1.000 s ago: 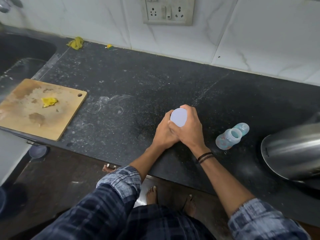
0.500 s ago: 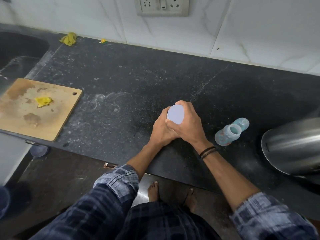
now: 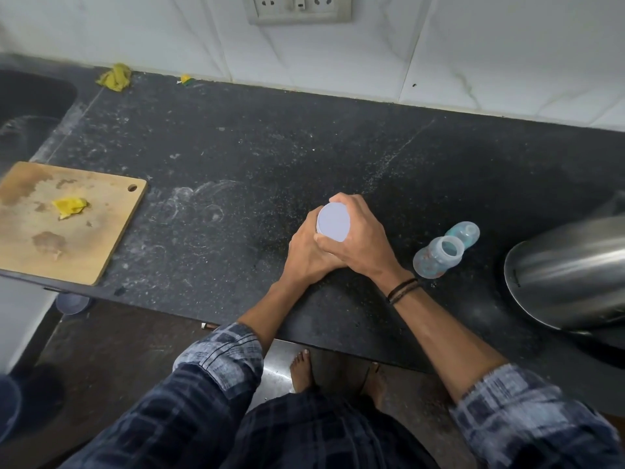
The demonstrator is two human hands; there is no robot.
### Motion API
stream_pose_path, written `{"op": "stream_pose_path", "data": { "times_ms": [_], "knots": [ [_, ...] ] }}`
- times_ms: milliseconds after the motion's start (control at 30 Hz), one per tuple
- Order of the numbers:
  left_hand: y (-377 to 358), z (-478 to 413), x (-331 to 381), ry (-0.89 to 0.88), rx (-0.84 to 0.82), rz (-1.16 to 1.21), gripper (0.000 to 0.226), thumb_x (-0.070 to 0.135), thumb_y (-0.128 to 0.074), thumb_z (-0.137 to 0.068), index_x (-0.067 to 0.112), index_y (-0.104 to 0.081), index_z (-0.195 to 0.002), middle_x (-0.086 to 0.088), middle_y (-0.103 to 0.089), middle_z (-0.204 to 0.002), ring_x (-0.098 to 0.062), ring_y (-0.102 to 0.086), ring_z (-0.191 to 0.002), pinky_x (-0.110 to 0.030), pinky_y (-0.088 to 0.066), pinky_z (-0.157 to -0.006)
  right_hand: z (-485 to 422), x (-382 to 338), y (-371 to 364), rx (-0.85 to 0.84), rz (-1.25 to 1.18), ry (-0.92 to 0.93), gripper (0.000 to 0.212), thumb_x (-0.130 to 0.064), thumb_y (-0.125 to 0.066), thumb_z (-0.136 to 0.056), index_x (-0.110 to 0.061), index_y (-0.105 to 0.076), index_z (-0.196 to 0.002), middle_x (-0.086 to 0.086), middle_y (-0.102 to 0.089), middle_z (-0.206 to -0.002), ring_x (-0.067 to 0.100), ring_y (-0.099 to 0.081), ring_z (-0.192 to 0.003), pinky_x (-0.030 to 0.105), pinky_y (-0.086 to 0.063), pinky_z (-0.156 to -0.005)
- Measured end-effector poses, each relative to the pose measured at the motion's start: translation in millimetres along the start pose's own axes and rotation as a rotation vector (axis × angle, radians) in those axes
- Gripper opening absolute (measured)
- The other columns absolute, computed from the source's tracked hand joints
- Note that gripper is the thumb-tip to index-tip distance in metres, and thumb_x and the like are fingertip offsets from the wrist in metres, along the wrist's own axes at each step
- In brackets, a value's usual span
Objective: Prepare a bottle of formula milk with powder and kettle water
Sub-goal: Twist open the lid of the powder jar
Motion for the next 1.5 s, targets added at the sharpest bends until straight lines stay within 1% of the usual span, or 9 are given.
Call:
{"op": "stream_pose_path", "data": {
  "times_ms": [167,333,567,700,833,1033,1233,1400,1500],
  "knots": [
    [0.9,-0.2,-0.7,-0.006,0.001,0.010,0.106,0.074,-0.079,-0.056,0.027,-0.047,-0.146,0.040,-0.046,-0.124,0.027,-0.044,-0.116,-0.007,-0.036,-0.092,-1.3,2.3,-0.5,-0.013,0.002,0.012,0.074,-0.036,-0.087,-0.078,-0.016,-0.051,-0.140,0.005,-0.053,-0.136,0.021,-0.053,-0.123,0.032,-0.047,-0.094],
    [0.8,-0.1,0.1,-0.010,-0.005,0.005,0.107,0.076,-0.079,-0.056,0.028,-0.046,-0.146,0.038,-0.046,-0.124,0.009,-0.049,-0.115,-0.007,-0.035,-0.094,-3.7,7.8,-2.2,-0.017,0.012,0.042,0.075,-0.039,-0.088,-0.078,-0.017,-0.051,-0.139,0.003,-0.053,-0.135,0.017,-0.052,-0.122,0.031,-0.047,-0.093],
    [1.8,-0.3,-2.2,-0.003,-0.006,0.008,0.104,0.074,-0.082,-0.054,0.035,-0.043,-0.143,0.038,-0.048,-0.125,0.026,-0.044,-0.118,-0.008,-0.036,-0.094,-6.7,13.3,-4.6,-0.021,0.036,0.072,0.076,-0.043,-0.087,-0.077,-0.018,-0.051,-0.140,0.003,-0.053,-0.136,0.007,-0.043,-0.118,0.028,-0.044,-0.092],
    [2.0,-1.0,-2.8,0.007,-0.011,0.001,0.103,0.075,-0.082,-0.055,0.040,-0.040,-0.141,0.038,-0.047,-0.125,0.025,-0.044,-0.119,-0.008,-0.036,-0.094,-7.6,14.2,-4.1,-0.031,0.030,0.085,0.076,-0.040,-0.088,-0.077,-0.016,-0.052,-0.139,0.004,-0.053,-0.136,0.012,-0.049,-0.121,0.028,-0.044,-0.094],
    [1.9,-2.2,-4.7,0.007,-0.015,0.000,0.106,0.074,-0.084,-0.054,0.035,-0.042,-0.144,0.038,-0.047,-0.126,0.023,-0.045,-0.119,-0.008,-0.037,-0.096,-8.7,13.5,-2.3,-0.049,0.033,0.094,0.077,-0.038,-0.089,-0.077,-0.013,-0.053,-0.140,0.007,-0.053,-0.138,0.021,-0.053,-0.125,0.028,-0.043,-0.096],
    [3.3,-2.7,-4.6,-0.002,-0.031,0.004,0.108,0.072,-0.084,-0.055,0.029,-0.044,-0.146,0.038,-0.045,-0.127,0.023,-0.044,-0.118,0.000,-0.035,-0.094,-11.2,13.3,0.2,-0.079,0.030,0.107,0.076,-0.038,-0.089,-0.077,-0.015,-0.053,-0.140,0.005,-0.053,-0.138,0.019,-0.052,-0.126,0.028,-0.043,-0.098],
    [1.5,-3.4,-4.5,-0.009,-0.030,0.002,0.108,0.067,-0.084,-0.054,0.026,-0.045,-0.145,0.025,-0.051,-0.129,0.003,-0.050,-0.118,-0.009,-0.039,-0.096,-11.8,14.2,0.0,-0.072,0.013,0.126,0.074,-0.036,-0.090,-0.075,-0.015,-0.055,-0.137,0.002,-0.054,-0.135,0.007,-0.046,-0.120,0.025,-0.044,-0.096],
    [8.0,-10.8,-7.6,-0.055,-0.109,-0.031,0.101,0.056,-0.080,-0.048,0.024,-0.050,-0.139,0.018,-0.057,-0.122,-0.013,-0.057,-0.115,-0.037,-0.054,-0.098,-14.8,17.4,7.5,-0.199,-0.009,0.165,0.073,-0.030,-0.091,-0.073,-0.018,-0.054,-0.136,-0.014,-0.046,-0.129,0.004,-0.045,-0.116,0.008,-0.037,-0.090],
    [8.8,-11.0,-7.9,-0.053,-0.109,-0.021,0.102,0.054,-0.080,-0.047,0.025,-0.049,-0.140,0.016,-0.057,-0.123,-0.012,-0.057,-0.115,-0.033,-0.053,-0.096,-16.6,17.8,10.9,-0.236,-0.004,0.180,0.073,-0.028,-0.091,-0.074,-0.017,-0.054,-0.136,-0.010,-0.047,-0.130,0.010,-0.048,-0.119,0.009,-0.037,-0.091]
  ]
}}
Point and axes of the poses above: each hand's wrist, its own z-axis away from the middle knuckle, its own y-axis out of the back of the hand, x = y × z, the point moved 1 cm from there along -z, towards the middle knuckle
